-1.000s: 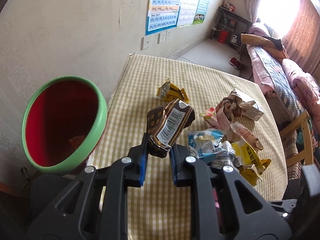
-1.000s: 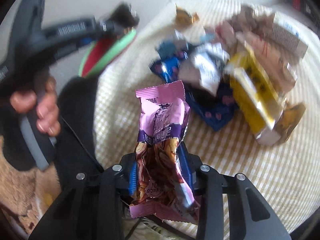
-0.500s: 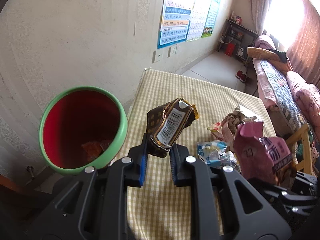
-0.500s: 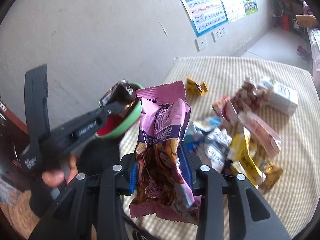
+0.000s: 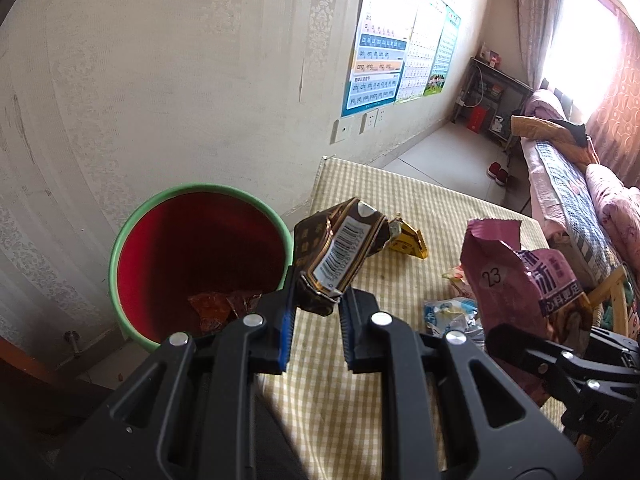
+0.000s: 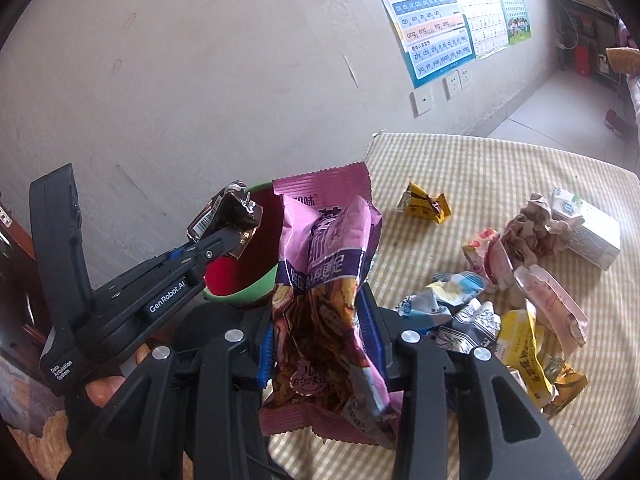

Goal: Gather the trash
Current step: 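Lift both held wrappers and carry them over the green bin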

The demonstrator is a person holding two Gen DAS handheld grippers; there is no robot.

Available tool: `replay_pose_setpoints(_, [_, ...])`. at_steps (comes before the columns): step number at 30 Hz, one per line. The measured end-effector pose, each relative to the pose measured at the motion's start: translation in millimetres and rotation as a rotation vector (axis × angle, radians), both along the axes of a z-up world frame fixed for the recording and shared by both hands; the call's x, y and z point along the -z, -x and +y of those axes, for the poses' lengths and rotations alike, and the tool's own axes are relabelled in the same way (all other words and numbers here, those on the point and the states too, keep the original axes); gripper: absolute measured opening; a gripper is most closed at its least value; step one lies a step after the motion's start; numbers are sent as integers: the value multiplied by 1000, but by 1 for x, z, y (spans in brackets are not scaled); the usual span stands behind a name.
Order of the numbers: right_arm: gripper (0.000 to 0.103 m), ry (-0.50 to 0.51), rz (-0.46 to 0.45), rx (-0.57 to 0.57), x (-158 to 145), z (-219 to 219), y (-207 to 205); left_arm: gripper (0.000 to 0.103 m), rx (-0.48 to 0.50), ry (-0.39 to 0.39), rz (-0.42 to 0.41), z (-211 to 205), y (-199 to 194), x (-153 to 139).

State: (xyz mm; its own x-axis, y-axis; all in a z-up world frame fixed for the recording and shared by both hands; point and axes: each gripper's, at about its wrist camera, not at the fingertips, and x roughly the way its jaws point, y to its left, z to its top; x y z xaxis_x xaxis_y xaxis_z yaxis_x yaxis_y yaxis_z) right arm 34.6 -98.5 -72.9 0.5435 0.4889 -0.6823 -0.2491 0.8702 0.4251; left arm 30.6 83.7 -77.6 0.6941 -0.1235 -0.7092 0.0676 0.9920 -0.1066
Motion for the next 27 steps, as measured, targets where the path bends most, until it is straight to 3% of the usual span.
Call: replay_pose_setpoints(27, [36,24,-19,-74,-2,33,-19,19,-116,3,6,41,-12,2])
